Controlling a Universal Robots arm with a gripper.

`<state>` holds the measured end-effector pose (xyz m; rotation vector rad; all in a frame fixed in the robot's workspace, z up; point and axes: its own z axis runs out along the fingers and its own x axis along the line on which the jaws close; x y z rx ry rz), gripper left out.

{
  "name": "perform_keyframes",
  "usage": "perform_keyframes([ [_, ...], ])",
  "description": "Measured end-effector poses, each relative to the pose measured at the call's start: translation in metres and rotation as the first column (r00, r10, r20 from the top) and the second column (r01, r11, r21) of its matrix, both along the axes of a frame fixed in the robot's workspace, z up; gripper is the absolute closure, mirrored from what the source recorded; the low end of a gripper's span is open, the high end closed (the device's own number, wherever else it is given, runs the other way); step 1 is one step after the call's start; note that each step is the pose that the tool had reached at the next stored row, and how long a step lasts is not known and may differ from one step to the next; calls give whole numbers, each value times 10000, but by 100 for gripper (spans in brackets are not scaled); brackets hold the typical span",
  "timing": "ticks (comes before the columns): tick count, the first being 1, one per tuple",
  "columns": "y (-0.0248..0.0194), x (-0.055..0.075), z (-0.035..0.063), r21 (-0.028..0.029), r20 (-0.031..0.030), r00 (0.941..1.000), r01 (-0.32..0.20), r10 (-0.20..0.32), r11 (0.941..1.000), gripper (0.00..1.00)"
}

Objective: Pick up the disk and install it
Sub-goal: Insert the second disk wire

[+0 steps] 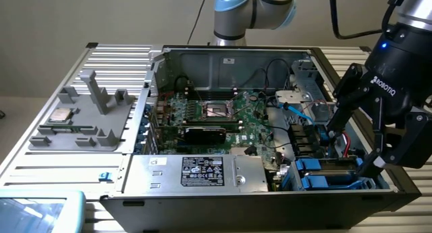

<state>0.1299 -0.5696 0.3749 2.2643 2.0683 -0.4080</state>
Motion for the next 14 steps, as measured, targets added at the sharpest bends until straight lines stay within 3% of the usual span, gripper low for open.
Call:
perform_keyframes([
  [3,4,-27,-4,-14,114,9999,28,-28,10000,1],
  [8,33,-71,-19,-14,496,9988,40,-39,10000,1],
  [10,49,-97,-28,-12,617,9981,42,-41,10000,1],
  [14,100,-178,-60,-14,767,9970,41,-40,10000,1],
])
